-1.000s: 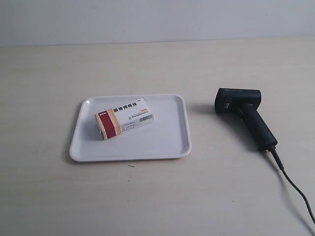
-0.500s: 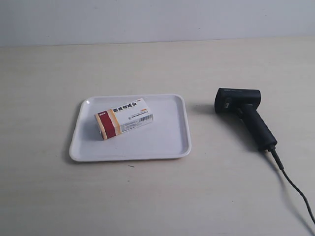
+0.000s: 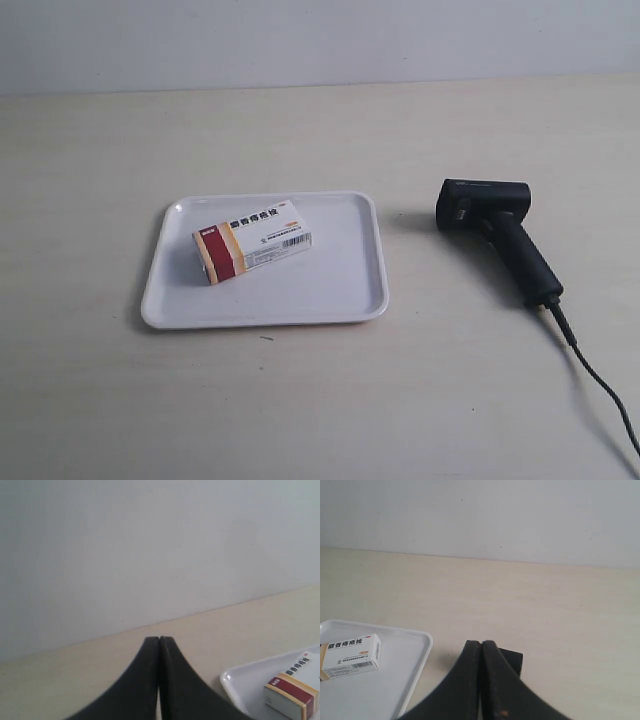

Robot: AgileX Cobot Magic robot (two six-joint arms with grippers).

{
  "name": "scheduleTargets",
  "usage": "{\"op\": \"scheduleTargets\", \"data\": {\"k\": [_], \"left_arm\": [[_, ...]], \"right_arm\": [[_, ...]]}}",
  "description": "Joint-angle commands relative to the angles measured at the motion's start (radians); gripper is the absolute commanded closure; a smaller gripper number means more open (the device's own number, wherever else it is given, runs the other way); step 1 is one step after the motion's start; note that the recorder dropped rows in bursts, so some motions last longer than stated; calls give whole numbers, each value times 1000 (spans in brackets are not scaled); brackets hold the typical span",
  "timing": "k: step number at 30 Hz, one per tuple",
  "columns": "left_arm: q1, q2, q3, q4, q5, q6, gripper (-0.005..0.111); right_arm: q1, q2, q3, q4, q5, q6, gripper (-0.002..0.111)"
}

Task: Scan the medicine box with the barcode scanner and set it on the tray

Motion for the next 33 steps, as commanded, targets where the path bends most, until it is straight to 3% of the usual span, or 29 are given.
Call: {"op": "scheduleTargets", "data": {"k": [1,5,18,33], "left_arm": [[94,-48,2,-101,73,24,105],[147,-48,2,-106,142,21,105],[147,-48,2,-111,245,-5,105],[147,-48,2,-111,246,-3,105]], "right_arm": [[-4,-7,0,3,-4,-4,108],[-4,-7,0,3,-4,-4,108],[-4,-7,0,3,-4,-4,108],[-4,-7,0,3,-4,-3,108]]}}
